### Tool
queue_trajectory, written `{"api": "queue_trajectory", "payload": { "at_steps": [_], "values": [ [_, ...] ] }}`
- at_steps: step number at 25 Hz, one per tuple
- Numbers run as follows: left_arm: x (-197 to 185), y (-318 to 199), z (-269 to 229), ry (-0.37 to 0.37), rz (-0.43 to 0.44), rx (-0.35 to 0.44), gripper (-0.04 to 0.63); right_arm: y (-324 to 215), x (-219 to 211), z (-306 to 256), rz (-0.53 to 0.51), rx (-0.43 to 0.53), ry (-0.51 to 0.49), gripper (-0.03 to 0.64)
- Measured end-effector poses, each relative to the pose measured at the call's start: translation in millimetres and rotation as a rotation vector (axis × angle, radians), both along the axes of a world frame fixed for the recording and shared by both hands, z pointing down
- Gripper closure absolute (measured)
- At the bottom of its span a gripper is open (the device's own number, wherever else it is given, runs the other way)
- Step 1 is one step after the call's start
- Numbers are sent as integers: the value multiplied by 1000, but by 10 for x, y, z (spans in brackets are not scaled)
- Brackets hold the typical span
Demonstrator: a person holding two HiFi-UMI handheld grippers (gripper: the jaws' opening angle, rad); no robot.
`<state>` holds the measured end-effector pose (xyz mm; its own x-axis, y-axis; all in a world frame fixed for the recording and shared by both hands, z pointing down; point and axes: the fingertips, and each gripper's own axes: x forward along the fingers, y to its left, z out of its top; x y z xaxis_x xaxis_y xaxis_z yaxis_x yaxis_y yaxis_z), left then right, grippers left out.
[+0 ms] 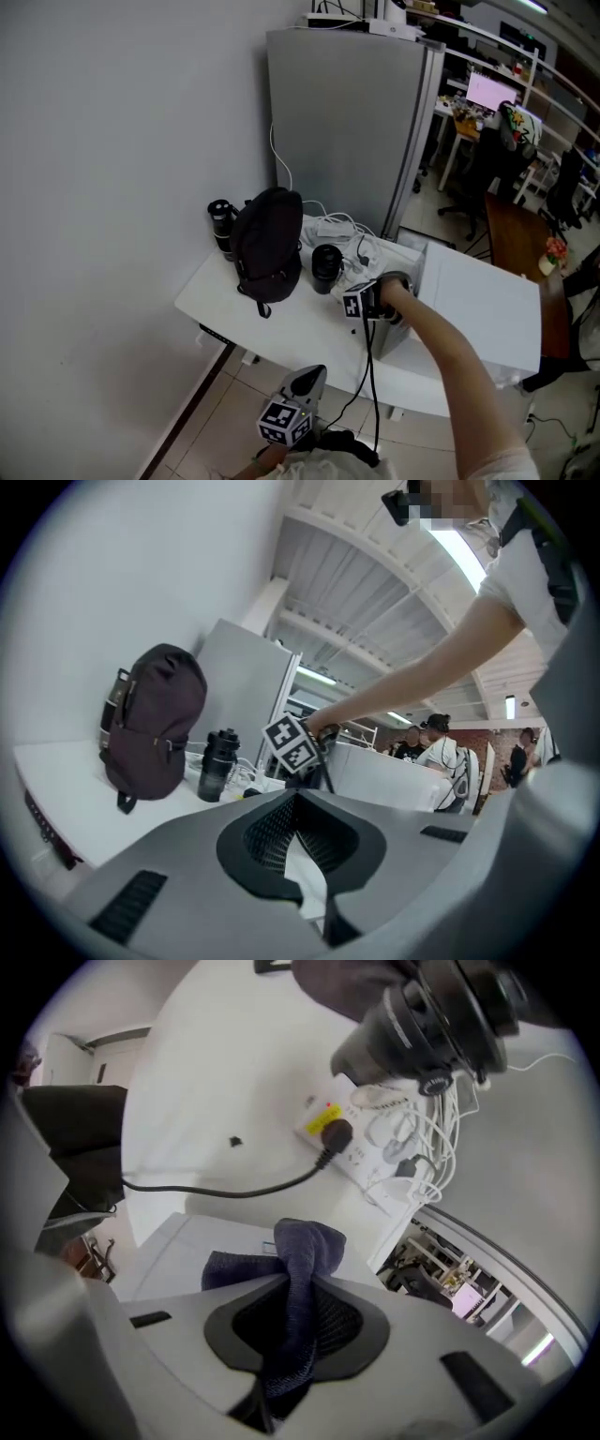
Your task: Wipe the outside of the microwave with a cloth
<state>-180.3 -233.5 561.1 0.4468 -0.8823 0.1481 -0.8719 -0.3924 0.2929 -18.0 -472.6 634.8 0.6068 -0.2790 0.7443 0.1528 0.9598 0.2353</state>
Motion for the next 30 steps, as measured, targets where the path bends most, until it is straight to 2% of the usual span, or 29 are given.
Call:
{"api": "queue_trajectory", "payload": {
  "at_steps": [5, 9, 12, 14, 15, 20, 22, 25, 27, 30],
  "values": [
    [-231, -75, -57, 27, -66, 19, 609, 802, -222, -79, -66, -101, -73, 539],
    [-210, -54, -66, 36, -52, 25, 609, 1435, -263, -109, -73, -146, -123, 539],
    [-123, 2, -70, 35, -20, 31, 609, 1635, -292, -26, -101, -119, -185, 539],
    [-33, 65, -84, 30, 9, 36, 609, 1568, -414, -55, -129, -18, -304, 538],
    [17, 103, -90, 29, 26, 39, 609, 1504, -510, -128, -138, 59, -398, 538],
    [245, 280, -80, 42, 101, 34, 609, 1559, -877, -935, -141, 506, -988, 538],
    [313, 340, -92, 49, 118, 35, 609, 1747, -788, -1278, -80, 688, -1216, 538],
    [380, 409, -127, 55, 133, 40, 609, 2034, -467, -1534, 126, 884, -1502, 538],
    [425, 434, -149, 48, 146, 44, 609, 2139, -303, -1562, 234, 951, -1611, 539],
    [559, 477, -198, 40, 168, 57, 609, 2120, -131, -1516, 286, 1017, -1649, 540]
  ]
}}
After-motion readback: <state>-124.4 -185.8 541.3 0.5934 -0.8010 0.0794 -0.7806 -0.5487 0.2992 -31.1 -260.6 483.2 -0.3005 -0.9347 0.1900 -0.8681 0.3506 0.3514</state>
